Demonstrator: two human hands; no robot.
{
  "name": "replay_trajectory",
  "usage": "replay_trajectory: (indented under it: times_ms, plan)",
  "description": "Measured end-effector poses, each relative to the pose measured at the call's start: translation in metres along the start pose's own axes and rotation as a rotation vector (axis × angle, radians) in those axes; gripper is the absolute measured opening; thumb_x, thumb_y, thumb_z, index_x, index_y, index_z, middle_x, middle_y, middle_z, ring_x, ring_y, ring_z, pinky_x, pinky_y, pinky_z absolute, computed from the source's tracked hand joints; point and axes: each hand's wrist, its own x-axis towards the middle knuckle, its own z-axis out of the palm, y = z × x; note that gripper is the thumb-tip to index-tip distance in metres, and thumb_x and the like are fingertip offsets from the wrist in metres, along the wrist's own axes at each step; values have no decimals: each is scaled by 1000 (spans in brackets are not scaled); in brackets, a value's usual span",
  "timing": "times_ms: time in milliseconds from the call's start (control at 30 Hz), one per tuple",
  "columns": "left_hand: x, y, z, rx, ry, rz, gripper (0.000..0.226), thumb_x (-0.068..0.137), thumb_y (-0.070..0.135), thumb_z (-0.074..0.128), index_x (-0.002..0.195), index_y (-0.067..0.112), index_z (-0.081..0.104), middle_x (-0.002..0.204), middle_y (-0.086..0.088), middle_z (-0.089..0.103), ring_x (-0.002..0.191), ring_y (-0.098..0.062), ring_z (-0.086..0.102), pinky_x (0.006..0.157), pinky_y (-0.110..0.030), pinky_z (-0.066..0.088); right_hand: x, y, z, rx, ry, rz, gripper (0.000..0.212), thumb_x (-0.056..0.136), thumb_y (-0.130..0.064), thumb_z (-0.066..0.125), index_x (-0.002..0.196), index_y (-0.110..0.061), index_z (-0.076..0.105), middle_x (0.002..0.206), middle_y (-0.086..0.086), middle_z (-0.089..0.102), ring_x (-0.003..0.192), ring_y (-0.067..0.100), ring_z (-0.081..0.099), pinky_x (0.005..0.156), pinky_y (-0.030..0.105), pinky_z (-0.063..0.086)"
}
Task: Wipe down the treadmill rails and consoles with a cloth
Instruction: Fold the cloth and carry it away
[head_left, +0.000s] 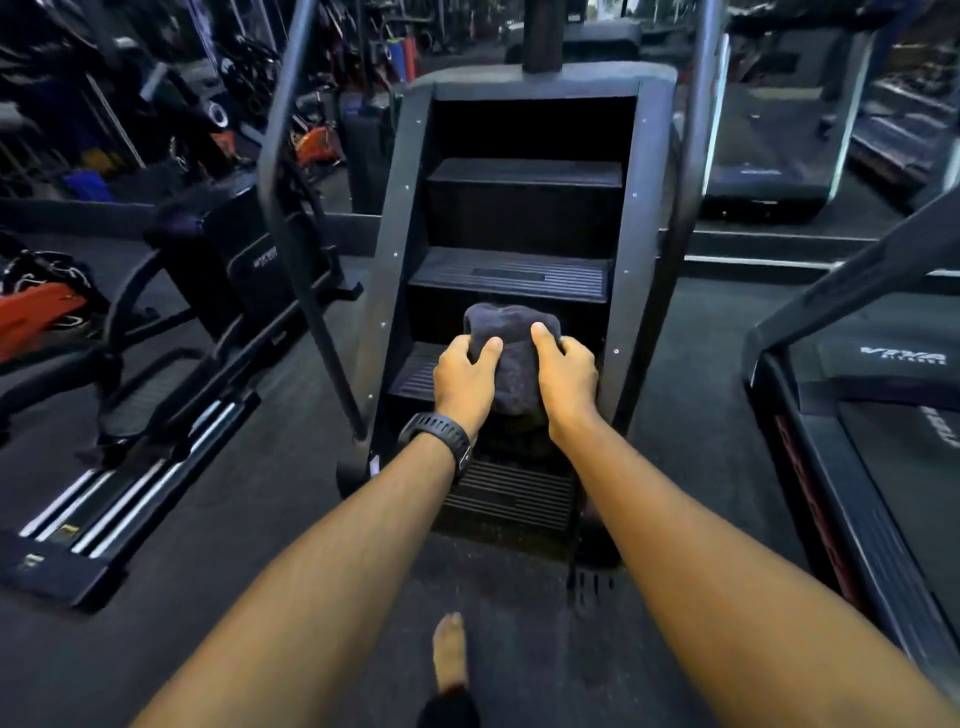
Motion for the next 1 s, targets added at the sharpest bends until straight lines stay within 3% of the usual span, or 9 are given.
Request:
replay_trajectory:
  times_ms: [133,233,333,467,567,700,833,1000]
  plan:
    - [109,-44,22,19,-13,-49,23,97,37,56,97,15,65,97,-4,70,90,-19,69,80,-45,60,94,32,58,-27,30,45,42,86,-62,57,95,-23,70,92,-3,75,88,17,73,84,47,61]
    - [189,-71,37,80,-50,-93,34,97,37,56,120,13,64,108,-4,71,99,-19,67,88,-44,57,159,55,96,-52,78,110,44,86,-61,57,93,-20,70,90,-2,74,89,19,72,83,45,60]
    - [263,-91,56,136,-115,-130,38,98,37,55,127,14,61,104,-2,71,95,-19,67,81,-38,58,225,71,124,-93,130,183,40,95,-53,57,95,-15,68,87,-4,71,85,17,69,79,40,58]
    - [330,-116,80,162,-157,-204,23,98,32,58,99,10,65,94,-4,70,86,-22,65,70,-30,50,298,91,148,-192,163,240,37,99,-49,57,75,-21,53,71,-9,55,68,12,53,67,32,41]
    - [375,-134,98,170,-173,-259,15,98,31,57,102,17,63,91,3,67,79,-14,63,66,-25,52,344,108,164,-222,161,301,40,97,-51,57,84,-14,64,80,-4,66,76,16,62,72,36,50]
    - [430,-163,126,250,-202,-329,20,99,30,56,105,12,64,83,4,61,69,-11,55,52,-21,38,403,144,181,-244,134,385,45,92,-58,56,95,-14,68,90,-1,72,86,20,68,80,41,55]
    - [460,-194,147,314,-249,-418,16,97,29,56,98,14,62,77,7,57,74,-15,57,60,-26,39,436,176,187,-266,127,447,47,88,-61,53,95,-18,68,93,1,74,89,21,69,87,47,58]
    - [491,-223,166,372,-290,-485,26,98,30,55,108,9,65,93,-4,64,89,-26,60,71,-27,38,471,202,194,-368,109,467,43,97,-54,53,97,-14,68,96,5,73,95,27,68,91,50,55]
